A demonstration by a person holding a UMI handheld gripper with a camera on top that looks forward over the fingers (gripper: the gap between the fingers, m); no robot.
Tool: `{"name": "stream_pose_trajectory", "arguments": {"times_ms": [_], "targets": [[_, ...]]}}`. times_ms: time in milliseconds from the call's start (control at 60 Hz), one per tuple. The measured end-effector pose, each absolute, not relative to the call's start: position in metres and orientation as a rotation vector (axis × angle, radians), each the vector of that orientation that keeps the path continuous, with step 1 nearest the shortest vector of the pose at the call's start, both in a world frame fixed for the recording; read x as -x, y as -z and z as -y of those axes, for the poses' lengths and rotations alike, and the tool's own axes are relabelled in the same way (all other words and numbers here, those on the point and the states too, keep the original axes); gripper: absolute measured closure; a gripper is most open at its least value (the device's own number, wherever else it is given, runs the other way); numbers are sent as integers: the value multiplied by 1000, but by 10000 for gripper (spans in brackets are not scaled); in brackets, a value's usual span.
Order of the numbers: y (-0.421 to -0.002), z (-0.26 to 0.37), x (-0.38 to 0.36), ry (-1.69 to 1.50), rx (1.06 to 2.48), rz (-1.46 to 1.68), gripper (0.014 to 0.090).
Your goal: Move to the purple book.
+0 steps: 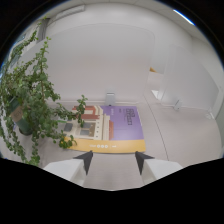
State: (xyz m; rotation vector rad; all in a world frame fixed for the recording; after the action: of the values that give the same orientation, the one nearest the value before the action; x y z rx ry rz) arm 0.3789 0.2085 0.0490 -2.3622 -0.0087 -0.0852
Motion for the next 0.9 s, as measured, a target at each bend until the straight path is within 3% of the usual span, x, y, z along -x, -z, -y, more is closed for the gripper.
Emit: {"name": "stream_pose_trajectory", "arguments": {"times_ms": [367,900], "targets": [[-26,-268,-381,91,2357,14,206],[-19,-275,-382,90,2373,-12,207]]}}
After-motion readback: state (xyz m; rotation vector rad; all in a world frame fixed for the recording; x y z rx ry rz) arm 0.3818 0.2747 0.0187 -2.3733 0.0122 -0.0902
